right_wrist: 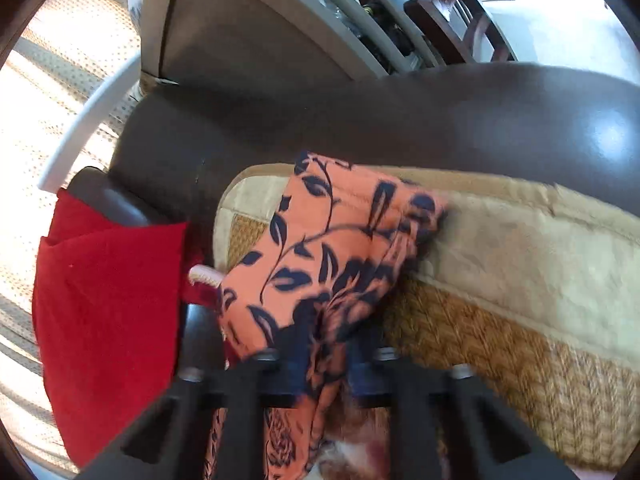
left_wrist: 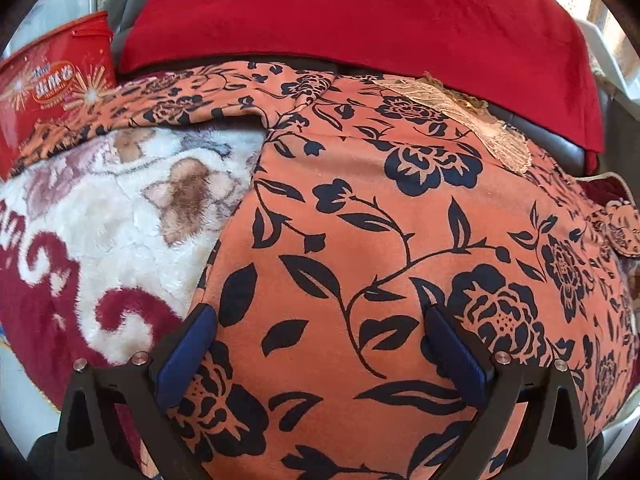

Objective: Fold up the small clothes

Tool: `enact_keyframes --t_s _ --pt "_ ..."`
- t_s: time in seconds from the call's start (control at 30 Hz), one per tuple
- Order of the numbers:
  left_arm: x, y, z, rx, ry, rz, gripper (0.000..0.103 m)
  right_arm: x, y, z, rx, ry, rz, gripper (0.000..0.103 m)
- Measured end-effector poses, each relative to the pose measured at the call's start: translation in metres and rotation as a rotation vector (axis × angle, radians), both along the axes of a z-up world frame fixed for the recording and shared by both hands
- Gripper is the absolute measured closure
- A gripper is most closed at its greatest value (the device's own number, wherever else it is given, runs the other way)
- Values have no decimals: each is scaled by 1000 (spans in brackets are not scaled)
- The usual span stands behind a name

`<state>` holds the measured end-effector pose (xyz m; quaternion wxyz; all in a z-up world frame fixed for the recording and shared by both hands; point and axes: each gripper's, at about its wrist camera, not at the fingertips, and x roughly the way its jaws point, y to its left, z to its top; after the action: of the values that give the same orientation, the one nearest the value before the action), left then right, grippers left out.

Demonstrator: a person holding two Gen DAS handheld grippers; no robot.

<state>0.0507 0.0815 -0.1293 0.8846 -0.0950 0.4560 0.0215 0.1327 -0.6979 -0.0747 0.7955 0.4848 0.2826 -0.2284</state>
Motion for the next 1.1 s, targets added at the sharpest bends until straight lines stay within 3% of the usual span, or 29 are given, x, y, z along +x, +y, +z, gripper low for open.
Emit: enact_keyframes --t_s 0.07,0.13,0.2,0.3,0.4,0.5,0.57,0.6,0.67,0.7,0.77,0.8,0.87,0.93,1.0,1.1 --pt "0 3 -1 -20 -11 -16 0 11 14 25 -120 33 43 97" --pt "0 4 -2 -33 -21 -18 0 24 47 64 -256 -16 140 97" --pt "-1 5 -2 -39 -35 -10 0 36 100 112 -347 -120 270 97" --pt "-1 6 -2 -42 -41 -30 0 43 189 166 -401 -277 440 97" --pt "-3 11 -1 -66 -36 -63 0 45 297 192 -392 -407 617 97" --pt "-5 16 1 -105 -42 -72 0 53 406 181 -377 -427 779 96" --pt "-7 19 3 -125 -45 -75 0 62 464 146 -323 -385 850 95" --pt "-8 20 3 -133 -47 -76 0 68 495 120 -309 -333 896 88" --pt "-9 21 5 -134 -48 -84 0 76 543 72 -333 -214 984 61" --pt "-11 20 7 -125 -50 -91 0 79 558 46 -338 -154 1019 37" --pt "-15 20 11 -111 -66 -102 0 76 563 17 -275 -103 1026 33" --pt "-19 20 16 -101 -83 -105 0 70 556 12 -241 -124 1010 33" --pt "-25 20 29 -97 -142 -106 0 56 537 17 -216 -169 983 28" --pt "-25 21 46 -140 -196 -115 0 34 515 26 -235 -208 963 23" --pt "-12 24 65 -241 -221 -122 0 21 503 28 -273 -225 959 19" --pt "34 27 82 -419 -194 -144 0 7 481 22 -282 -229 964 19"
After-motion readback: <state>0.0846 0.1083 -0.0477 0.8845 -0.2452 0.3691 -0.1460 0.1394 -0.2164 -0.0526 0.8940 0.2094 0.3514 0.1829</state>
